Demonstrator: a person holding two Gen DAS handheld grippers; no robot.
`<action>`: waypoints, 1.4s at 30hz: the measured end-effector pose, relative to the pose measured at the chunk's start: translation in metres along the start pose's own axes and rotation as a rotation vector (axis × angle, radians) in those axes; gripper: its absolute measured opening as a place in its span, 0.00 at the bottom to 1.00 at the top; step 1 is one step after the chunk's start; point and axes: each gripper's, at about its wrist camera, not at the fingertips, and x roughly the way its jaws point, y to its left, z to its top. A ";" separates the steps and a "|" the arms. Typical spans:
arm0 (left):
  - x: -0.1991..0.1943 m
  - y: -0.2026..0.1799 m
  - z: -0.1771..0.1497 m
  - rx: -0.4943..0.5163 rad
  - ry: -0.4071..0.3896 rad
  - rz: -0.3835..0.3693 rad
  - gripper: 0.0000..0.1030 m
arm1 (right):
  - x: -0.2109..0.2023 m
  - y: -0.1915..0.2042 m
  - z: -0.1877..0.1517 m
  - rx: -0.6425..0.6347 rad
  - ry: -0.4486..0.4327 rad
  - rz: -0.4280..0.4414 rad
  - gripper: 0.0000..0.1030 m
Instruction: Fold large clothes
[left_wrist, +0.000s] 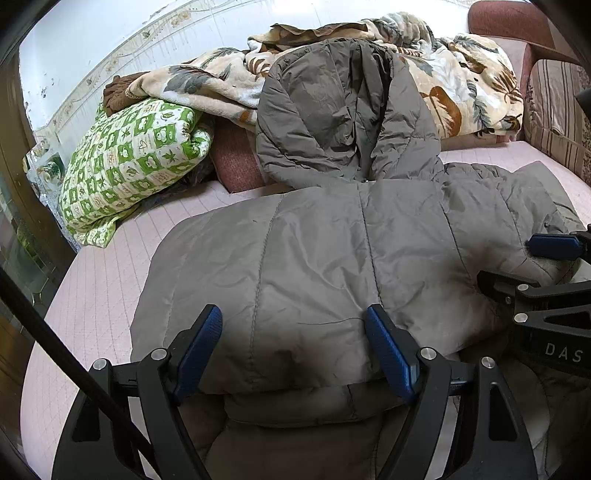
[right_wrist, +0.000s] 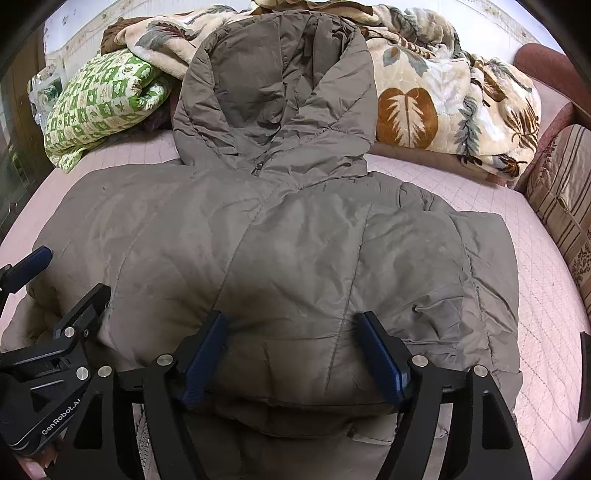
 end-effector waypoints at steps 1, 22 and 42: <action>0.000 0.000 0.000 -0.001 0.000 0.000 0.77 | 0.000 0.000 0.000 0.001 0.001 -0.001 0.78; 0.034 0.103 -0.006 -0.370 0.143 -0.016 0.77 | 0.005 -0.081 0.010 0.285 0.029 0.025 0.52; 0.013 0.106 0.006 -0.336 0.050 0.049 0.77 | -0.025 -0.098 0.016 0.329 -0.076 0.003 0.59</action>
